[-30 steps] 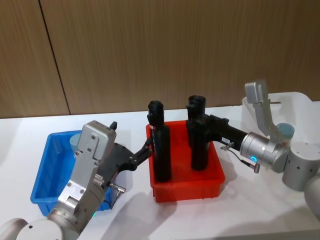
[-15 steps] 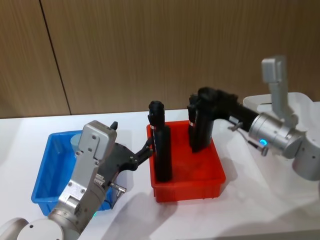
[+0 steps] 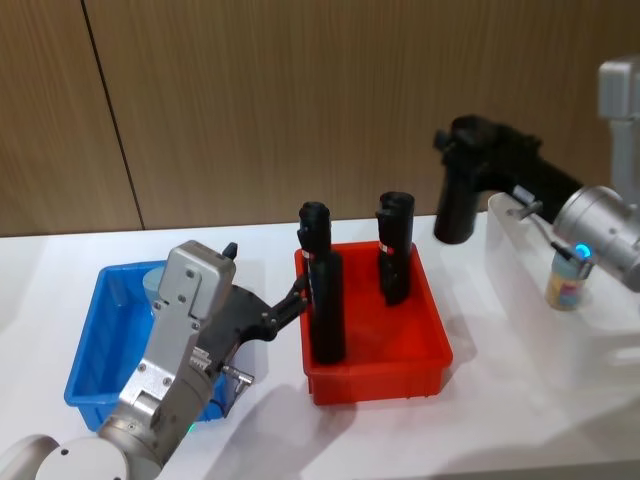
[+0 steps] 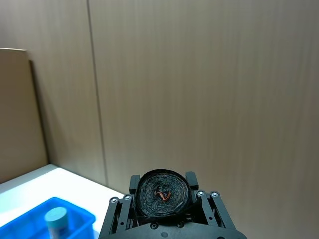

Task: Pick the cotton swabs from the blue box and place them into the white box.

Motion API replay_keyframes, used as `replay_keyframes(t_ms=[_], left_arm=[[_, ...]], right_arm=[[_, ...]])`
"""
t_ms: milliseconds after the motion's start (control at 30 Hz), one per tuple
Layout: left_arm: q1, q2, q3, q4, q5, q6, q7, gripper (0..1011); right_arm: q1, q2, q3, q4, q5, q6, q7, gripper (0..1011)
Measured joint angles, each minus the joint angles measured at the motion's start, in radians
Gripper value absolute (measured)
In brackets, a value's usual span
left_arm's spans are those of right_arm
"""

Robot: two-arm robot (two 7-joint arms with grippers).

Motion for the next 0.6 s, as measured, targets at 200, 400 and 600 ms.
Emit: replay_keyframes(t_ms=[200, 400, 600], left_arm=[[0.000, 0.000, 0.000, 0.000, 0.000, 0.000, 0.000, 1004], [0.000, 0.000, 0.000, 0.000, 0.000, 0.000, 0.000, 1004], [0.000, 0.000, 0.000, 0.000, 0.000, 0.000, 0.000, 1004]], right_arm=[[-0.039, 0.035, 0.026, -0.088, -0.017, 0.031, -0.071, 535], [-0.074, 0.069, 0.053, -0.149, -0.034, 0.061, -0.137, 535], [-0.109, 0.101, 0.080, -0.186, -0.049, 0.093, -0.195, 535]])
